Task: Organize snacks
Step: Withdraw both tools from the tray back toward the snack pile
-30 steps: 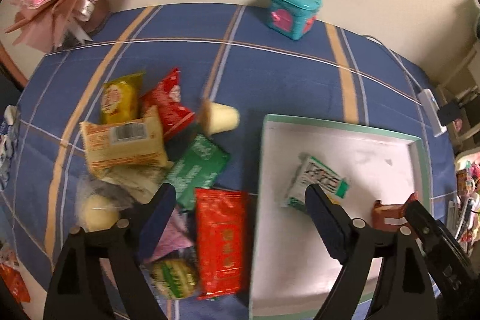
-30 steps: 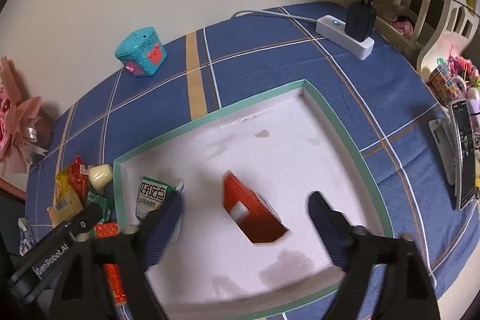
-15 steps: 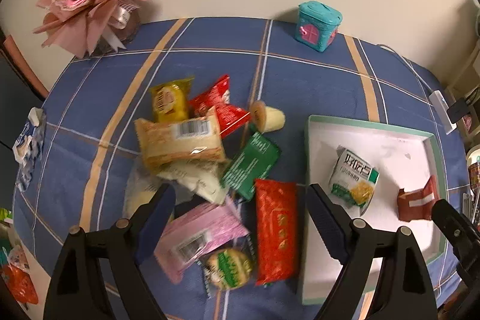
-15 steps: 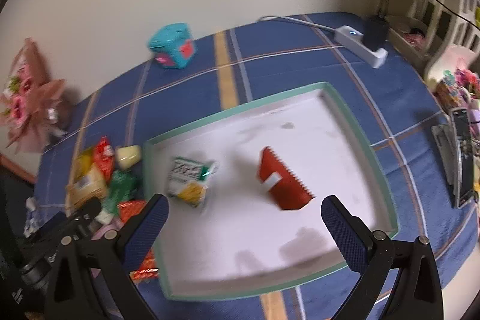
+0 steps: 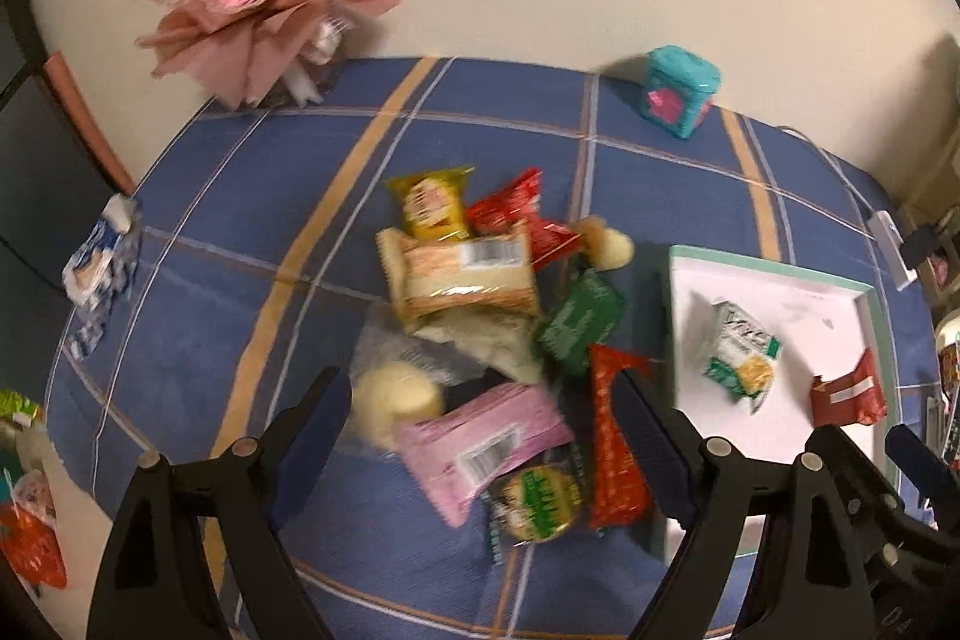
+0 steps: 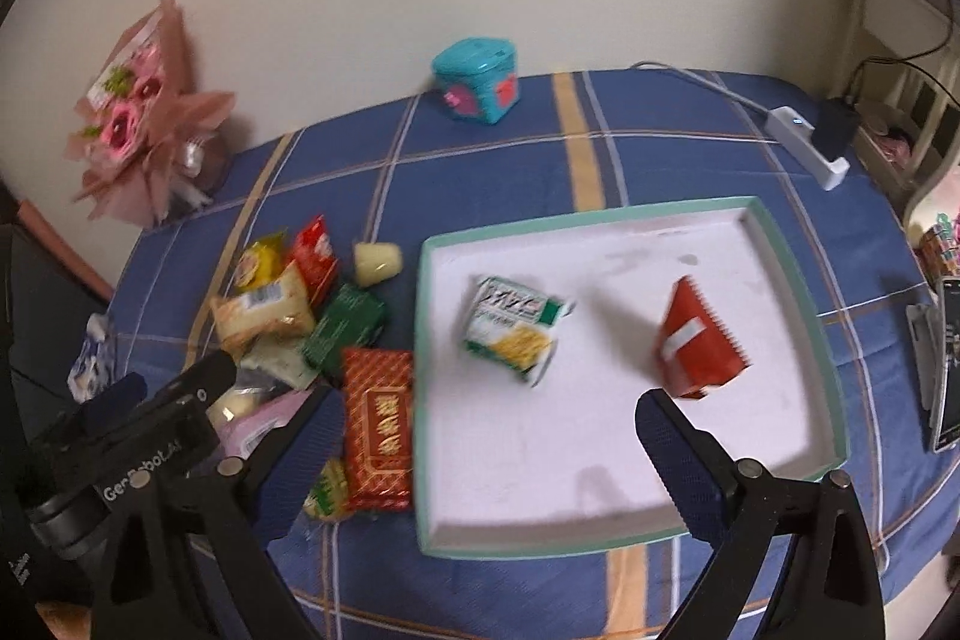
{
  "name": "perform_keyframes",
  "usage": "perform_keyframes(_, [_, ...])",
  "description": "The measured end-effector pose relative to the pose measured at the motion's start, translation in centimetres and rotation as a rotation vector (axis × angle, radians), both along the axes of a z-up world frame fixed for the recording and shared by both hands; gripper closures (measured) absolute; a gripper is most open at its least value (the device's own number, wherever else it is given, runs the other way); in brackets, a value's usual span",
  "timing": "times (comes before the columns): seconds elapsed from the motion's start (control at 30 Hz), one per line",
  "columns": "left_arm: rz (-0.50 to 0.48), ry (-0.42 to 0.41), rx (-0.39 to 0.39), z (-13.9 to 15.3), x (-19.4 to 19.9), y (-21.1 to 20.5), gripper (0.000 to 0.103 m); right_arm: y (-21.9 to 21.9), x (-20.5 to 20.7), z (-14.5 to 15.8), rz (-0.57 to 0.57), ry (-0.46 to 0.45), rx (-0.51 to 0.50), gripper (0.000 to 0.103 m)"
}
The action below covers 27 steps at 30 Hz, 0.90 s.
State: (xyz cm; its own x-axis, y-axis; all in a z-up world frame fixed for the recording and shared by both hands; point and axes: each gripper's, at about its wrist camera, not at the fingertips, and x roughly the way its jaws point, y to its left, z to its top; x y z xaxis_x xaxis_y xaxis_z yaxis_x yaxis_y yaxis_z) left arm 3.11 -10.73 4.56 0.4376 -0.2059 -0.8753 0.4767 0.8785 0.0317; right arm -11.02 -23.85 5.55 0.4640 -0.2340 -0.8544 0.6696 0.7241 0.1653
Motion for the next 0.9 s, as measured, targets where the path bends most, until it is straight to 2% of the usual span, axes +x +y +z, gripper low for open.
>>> perform_keyframes(0.13, [0.048, 0.045, 0.004, -1.1, 0.9, 1.9, 0.014, 1.9, 1.2, -0.7, 0.041, 0.049, -0.015, 0.004])
perform_keyframes(0.3, [0.104, 0.099, 0.022, -2.6, 2.0, 4.2, 0.014, 3.7, 2.7, -2.1, 0.091, 0.091, 0.047, 0.004])
perform_keyframes(0.5, [0.180, 0.146, 0.006, -3.6, 3.3, 6.7, 0.014, 5.4, 4.6, -3.4, 0.137, 0.113, 0.094, 0.004])
perform_keyframes(0.63, [0.193, 0.167, -0.009, -3.9, 3.9, 7.1, 0.014, 6.7, 5.5, -4.0, 0.166, 0.121, 0.096, 0.004])
perform_keyframes(0.9, [0.198, 0.256, 0.021, -6.8, 5.0, 7.0, 0.014, 8.4, 7.3, -5.9, 0.209, 0.165, 0.119, 0.015])
